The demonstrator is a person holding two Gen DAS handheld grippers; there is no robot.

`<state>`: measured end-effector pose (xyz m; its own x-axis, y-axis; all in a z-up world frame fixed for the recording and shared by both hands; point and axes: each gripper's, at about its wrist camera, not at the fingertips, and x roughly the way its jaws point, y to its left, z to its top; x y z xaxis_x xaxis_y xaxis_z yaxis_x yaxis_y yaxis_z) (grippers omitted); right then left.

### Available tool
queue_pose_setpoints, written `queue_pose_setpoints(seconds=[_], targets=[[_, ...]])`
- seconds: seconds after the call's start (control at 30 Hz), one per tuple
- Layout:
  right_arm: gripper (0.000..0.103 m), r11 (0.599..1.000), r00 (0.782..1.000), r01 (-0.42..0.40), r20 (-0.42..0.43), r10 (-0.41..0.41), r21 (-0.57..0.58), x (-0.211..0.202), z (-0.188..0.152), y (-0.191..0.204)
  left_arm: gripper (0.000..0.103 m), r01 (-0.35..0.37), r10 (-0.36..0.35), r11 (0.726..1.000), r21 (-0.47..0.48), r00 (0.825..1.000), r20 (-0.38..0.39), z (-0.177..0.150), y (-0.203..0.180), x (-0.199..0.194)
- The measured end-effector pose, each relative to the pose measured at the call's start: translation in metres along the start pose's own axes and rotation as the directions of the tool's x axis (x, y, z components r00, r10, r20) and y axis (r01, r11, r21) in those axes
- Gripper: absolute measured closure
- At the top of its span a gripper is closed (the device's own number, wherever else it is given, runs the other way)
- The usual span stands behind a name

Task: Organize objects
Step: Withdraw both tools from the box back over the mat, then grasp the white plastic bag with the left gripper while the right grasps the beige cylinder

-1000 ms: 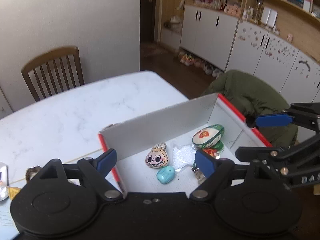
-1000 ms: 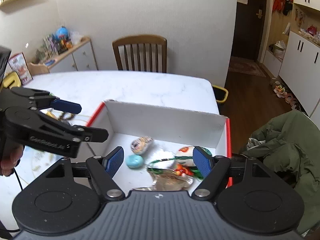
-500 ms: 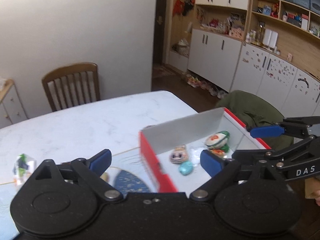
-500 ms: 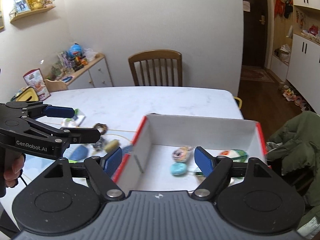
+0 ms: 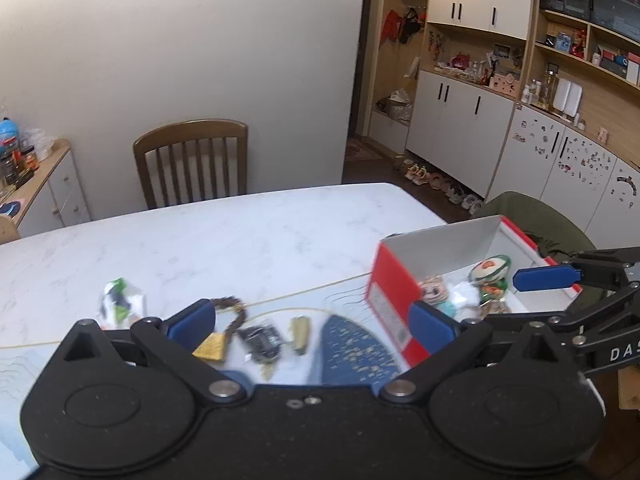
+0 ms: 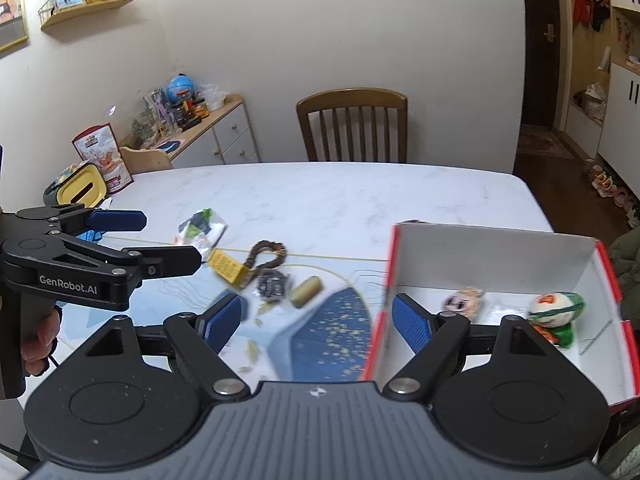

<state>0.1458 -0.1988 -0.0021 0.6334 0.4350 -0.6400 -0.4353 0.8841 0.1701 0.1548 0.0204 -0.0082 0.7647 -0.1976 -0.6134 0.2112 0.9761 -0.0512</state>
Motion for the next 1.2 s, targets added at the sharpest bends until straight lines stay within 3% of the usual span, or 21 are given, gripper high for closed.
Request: queue_pose_setpoints(seconds=[0.33, 0.63, 0.83, 1.2], targets=[[0.020, 1.000, 0.999, 0.011, -0.033, -0.010, 0.011, 0.038, 0.005, 0.050, 0.000, -0.025, 0.024, 0.997, -0.077, 1.000, -0.014, -0.017, 0.077, 0.001], [0.020, 0.998, 0.995, 0.051, -0.085, -0.049, 0.019, 0.079, 0.004, 0.075, 0.000, -0.117, 0.116, 0.979, -0.167, 0.993, -0.017, -0.021, 0.144, 0.016], [0.020, 0.995, 0.990, 0.088, -0.113, -0.082, 0.050, 0.111, 0.006, 0.077, 0.000, -0.192, 0.182, 0.966, -0.176, 0.981, -0.071, -0.017, 0.176, 0.047], [0.020, 0.972, 0.966, 0.189, -0.201, -0.160, 0.137, 0.191, 0.017, 0.059, 0.000, -0.258, 0.231, 0.950, -0.178, 0.960, -0.158, -0.011, 0.209, 0.114]])
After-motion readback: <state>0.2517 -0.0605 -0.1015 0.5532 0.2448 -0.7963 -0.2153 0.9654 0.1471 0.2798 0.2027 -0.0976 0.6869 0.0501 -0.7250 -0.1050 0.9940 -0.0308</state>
